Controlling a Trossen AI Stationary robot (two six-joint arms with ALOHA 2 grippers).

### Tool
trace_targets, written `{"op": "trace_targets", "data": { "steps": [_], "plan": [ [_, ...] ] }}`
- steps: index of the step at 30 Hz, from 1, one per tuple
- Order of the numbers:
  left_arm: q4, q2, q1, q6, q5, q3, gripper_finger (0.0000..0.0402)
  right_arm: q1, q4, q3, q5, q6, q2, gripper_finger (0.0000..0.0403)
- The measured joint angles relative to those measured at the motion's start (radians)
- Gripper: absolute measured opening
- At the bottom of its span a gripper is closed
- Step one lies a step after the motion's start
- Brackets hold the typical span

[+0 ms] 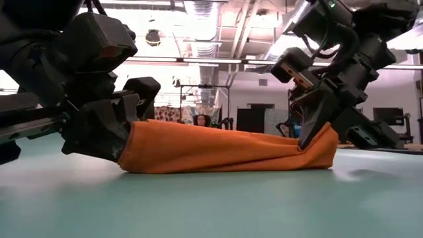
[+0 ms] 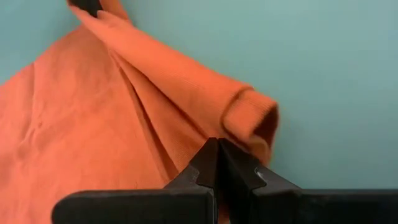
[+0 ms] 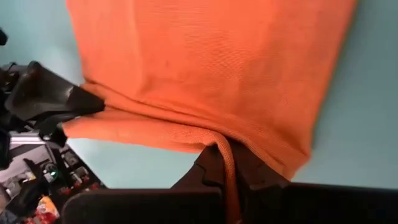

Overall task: Roll towel into tight, uniform cylinder
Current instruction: Roll the orange table napkin

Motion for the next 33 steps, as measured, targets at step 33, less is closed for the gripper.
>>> {"op": "trace_targets", "data": {
  "steps": [33],
  "plan": [
    [-0.259,-0.134,-0.074,0.252,-0.224,0.211,0.0000,0.008,0.233,-0.003,-0.054,-0.071,0.192,0.0016]
  ]
}}
